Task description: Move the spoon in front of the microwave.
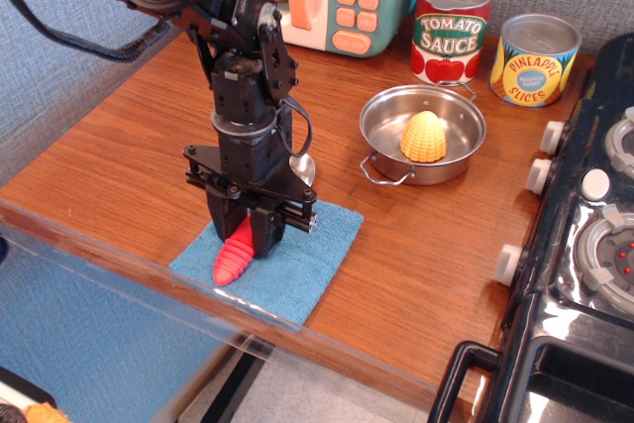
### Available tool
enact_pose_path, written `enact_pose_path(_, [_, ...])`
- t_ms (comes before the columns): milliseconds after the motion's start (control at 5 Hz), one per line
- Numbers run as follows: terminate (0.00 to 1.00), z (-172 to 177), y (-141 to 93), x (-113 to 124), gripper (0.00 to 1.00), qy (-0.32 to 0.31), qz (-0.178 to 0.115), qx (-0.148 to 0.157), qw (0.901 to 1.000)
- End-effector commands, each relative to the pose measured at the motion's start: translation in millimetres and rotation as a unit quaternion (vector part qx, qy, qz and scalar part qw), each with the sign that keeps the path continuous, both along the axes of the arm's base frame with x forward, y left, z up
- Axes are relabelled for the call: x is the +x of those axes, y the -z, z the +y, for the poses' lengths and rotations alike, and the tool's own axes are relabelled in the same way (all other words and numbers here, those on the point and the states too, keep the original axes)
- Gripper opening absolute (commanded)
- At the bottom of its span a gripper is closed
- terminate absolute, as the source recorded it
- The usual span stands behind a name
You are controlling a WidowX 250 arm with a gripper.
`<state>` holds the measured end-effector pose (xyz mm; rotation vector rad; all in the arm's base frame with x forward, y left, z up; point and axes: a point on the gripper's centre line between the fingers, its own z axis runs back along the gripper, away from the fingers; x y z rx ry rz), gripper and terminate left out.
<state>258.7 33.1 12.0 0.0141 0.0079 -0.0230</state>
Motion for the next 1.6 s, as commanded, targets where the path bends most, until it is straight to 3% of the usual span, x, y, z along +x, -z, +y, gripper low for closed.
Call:
enact_pose_path(0, [0.00, 0.4, -16.4, 4.8, 1.00, 0.006, -0.022, 0.003, 0.9997])
enact_pose_path(800, [0.00, -3.5, -25.6, 3.8, 1.00, 0.016, -0.038, 0.008, 0.9991])
enact_pose_path(1200, [0.00, -1.7, -20.9, 4.4, 1.00, 0.009, -0.032, 0.003, 0.9994])
enact_pose_path(1400, [0.00, -1.1, -20.4, 4.5, 0.00, 0.006, -0.031, 0.005, 0.9995])
